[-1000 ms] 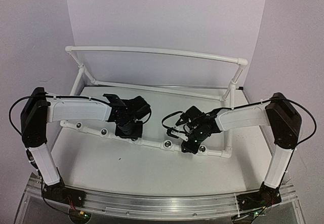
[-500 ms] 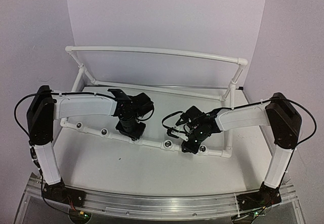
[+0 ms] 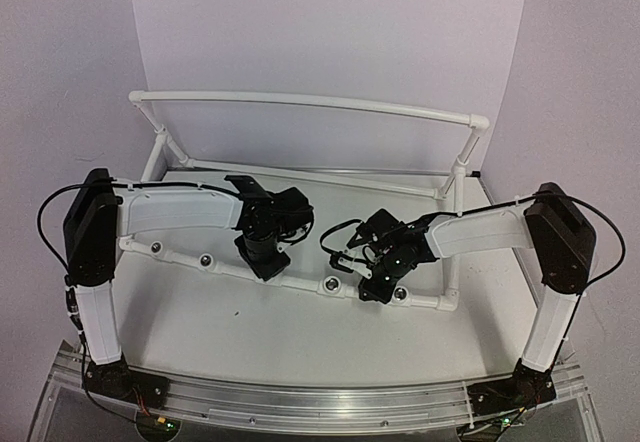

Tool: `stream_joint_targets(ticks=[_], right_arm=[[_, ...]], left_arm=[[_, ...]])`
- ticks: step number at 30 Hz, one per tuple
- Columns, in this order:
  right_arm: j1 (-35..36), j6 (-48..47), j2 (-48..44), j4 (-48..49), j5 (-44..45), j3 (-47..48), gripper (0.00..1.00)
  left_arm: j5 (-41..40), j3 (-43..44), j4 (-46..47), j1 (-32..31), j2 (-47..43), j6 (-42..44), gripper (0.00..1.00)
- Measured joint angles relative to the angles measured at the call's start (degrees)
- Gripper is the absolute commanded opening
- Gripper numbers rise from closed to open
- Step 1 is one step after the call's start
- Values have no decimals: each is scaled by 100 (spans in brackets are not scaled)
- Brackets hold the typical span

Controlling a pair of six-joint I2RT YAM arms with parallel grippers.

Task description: Install the water faucets

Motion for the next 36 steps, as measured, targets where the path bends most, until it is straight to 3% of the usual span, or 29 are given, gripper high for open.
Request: stream_joint_targets(ticks=[12,18,22,26,27,31,36], right_arm=[[0,-20,0,-2,0,0,0],[0,-30,0,-2,-1,0,0],[0,-33,0,-2,-2,1,0],[0,-35,0,-2,-19,2,0],[5,-33,0,0,-31,2,0],[9,-31,0,-4,-53,9,1],[10,-27,0,-12,-69,11,1]], left_arm=[[-884,-186,117,-327,25,1848,0],[-1169,-561,550,-422,-206,2473,9],[-1268,-608,636,-450,-304,2557,25],[-1300,-610,653,-434,-319,2630,62],[-1296,-612,671,-414,-286,2618,66],[-1258,-597,648,-409,-284,2517,76],[-1271,-510,625,-365,-286,2247,79]])
